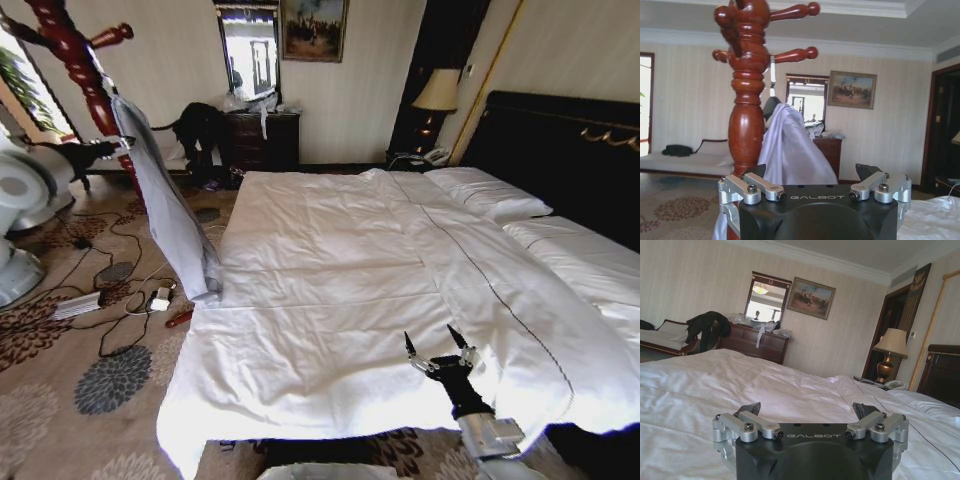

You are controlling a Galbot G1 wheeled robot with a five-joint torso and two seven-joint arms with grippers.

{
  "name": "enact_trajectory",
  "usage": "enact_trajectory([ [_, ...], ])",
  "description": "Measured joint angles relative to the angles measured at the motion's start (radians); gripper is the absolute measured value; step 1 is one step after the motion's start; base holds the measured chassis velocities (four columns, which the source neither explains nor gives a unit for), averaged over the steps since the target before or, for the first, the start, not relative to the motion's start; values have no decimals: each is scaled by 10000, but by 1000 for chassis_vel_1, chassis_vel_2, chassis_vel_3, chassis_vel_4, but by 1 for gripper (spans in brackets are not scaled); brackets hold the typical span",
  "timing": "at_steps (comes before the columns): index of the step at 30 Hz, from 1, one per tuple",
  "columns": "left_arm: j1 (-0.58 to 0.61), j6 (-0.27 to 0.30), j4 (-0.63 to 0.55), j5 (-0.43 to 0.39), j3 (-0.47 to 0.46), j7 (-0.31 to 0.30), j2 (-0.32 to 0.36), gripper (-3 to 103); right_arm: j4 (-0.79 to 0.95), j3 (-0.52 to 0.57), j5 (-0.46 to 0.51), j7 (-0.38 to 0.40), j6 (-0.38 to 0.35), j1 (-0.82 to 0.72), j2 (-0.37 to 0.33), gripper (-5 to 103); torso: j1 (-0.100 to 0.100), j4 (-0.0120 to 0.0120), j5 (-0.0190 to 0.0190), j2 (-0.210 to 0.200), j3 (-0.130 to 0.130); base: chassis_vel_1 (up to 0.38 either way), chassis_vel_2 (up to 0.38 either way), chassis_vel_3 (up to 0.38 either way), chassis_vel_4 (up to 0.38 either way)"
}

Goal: Pick up the clothes from the bed and hang them on the clothes hanger.

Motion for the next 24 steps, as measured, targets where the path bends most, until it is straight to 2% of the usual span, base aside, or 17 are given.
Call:
enact_trajectory([
  [2, 794, -305, -533, 101, -551, -171, -90, 100, 0, 0, 0, 0, 0, 0, 0, 100, 1, -8, 7, 0, 0, 0, 0, 0, 0],
  [7, 2590, -732, -1443, 748, -1595, -258, -492, 100, 0, 0, 0, 0, 0, 0, 0, 100, 1, -3, 2, 0, 1, 0, 0, 0, 0],
  [9, 3014, -792, -1635, 843, -1824, -259, -605, 100, 0, 0, 0, 0, 0, 0, 0, 100, 1, -2, 2, 0, 1, 0, 0, 0, 0],
  [12, 4584, -871, -2220, 1094, -2812, -297, -1023, 100, 0, 0, 0, 0, 0, 0, 0, 100, 2, -7, 7, -1, 1, 0, 0, 0, 0],
  [13, 4584, -871, -2220, 1094, -2812, -297, -1023, 100, 0, 0, 0, 0, 0, 0, 0, 100, 2, -7, 7, -1, 1, 0, 0, 0, 0],
  [15, 6077, -944, -2567, 1519, -3747, -291, -1465, 100, 0, 0, 0, 0, 0, 0, -1, 100, 2, 0, -8, -2, 1, 0, 0, 0, 0],
  [16, 6709, -1020, -2753, 1737, -4204, -267, -1686, 100, 0, 0, 0, 0, 0, 0, 0, 100, 2, -1, 2, -1, 0, 0, 0, 0, 0],
  [17, 6709, -1020, -2753, 1737, -4204, -267, -1686, 100, 0, 0, 0, 0, 0, 0, 0, 100, 2, -1, 2, -1, 0, 0, 0, 0, 0],
  [18, 7216, -1053, -2914, 1918, -4510, -218, -1870, 100, 0, 0, 0, 0, 0, 0, 0, 100, 2, 0, 5, -1, 0, 0, 0, 0, 0],
  [19, 8273, -1157, -3234, 2388, -5001, -106, -2260, 100, 0, 0, -1, 0, 0, 0, 0, 100, 2, -2, 0, -1, 0, 0, 0, 0, 0],
  [20, 8794, -1210, -3392, 2626, -5203, -17, -2468, 100, 0, 0, 0, 0, 0, 0, 0, 100, 2, -2, 0, -1, 1, 0, 0, 0, 0],
  [21, 8794, -1210, -3392, 2626, -5203, -17, -2468, 100, 0, 0, 0, 0, 0, 0, 0, 100, 2, -2, 0, -1, 1, 0, 0, 0, 0],
  [23, 10380, -1484, -3830, 3368, -5643, 316, -3079, 100, 0, 1, 0, 0, 0, 0, -1, 100, 2, 2, -2, -2, 1, 0, 0, 0, 0],
  [24, 10380, -1484, -3830, 3368, -5643, 316, -3079, 100, 0, 1, 0, 0, 0, 0, -1, 100, 2, 2, -2, -2, 1, 0, 0, 0, 0],
])
